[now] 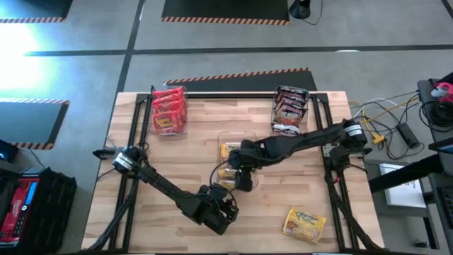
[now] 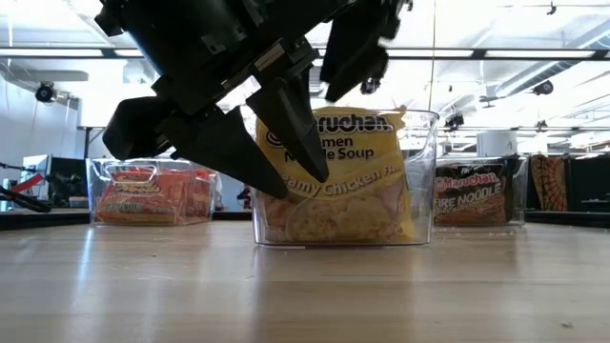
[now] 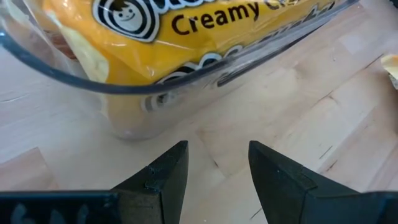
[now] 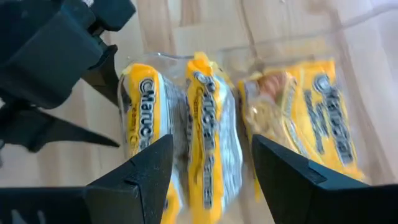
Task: Sort Maruchan noodles
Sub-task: Put the yellow noodle pack into the center transparent bin
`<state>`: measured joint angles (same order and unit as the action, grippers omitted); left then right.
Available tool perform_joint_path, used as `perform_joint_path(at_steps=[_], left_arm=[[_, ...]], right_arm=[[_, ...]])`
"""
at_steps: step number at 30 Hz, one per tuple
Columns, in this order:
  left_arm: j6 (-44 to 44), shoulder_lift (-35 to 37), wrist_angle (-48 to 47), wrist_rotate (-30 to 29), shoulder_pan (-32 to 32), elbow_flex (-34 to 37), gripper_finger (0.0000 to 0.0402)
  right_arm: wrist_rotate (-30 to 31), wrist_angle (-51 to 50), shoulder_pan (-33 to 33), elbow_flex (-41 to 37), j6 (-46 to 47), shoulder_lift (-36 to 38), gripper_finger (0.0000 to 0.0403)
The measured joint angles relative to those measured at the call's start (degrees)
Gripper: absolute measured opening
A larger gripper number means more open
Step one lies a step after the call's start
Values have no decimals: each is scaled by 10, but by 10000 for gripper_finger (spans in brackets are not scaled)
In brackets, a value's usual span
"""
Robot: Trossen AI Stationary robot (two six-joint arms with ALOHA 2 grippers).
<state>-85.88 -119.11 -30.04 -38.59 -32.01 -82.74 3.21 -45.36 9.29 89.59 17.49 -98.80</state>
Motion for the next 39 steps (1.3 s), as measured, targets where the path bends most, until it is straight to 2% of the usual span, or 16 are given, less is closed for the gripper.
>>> perform_joint_path(at_steps=[4,9,14,23,26,32,39], left_arm=[[-2,0,2,-3,-1,0,152],[-2,0,18,-13,-2,0,152],[2,0,36,-21,-5,0,152],[4,0,39,-34,-5,0,152],[5,0,37,-44,-1,0,152],[0,0,40,-45,1,0,152],[16,0,43,-51,-20,-38,152]], right_arm=[[-1,-70,19,29,50,9,205],[-2,-102,84,21,108,38,205],[53,-130,163,14,181,47,205],[57,-144,284,-44,379,45,205],[35,-145,320,-71,464,45,205],[-51,-142,392,-120,604,45,205],[-108,-104,454,-166,698,44,205]])
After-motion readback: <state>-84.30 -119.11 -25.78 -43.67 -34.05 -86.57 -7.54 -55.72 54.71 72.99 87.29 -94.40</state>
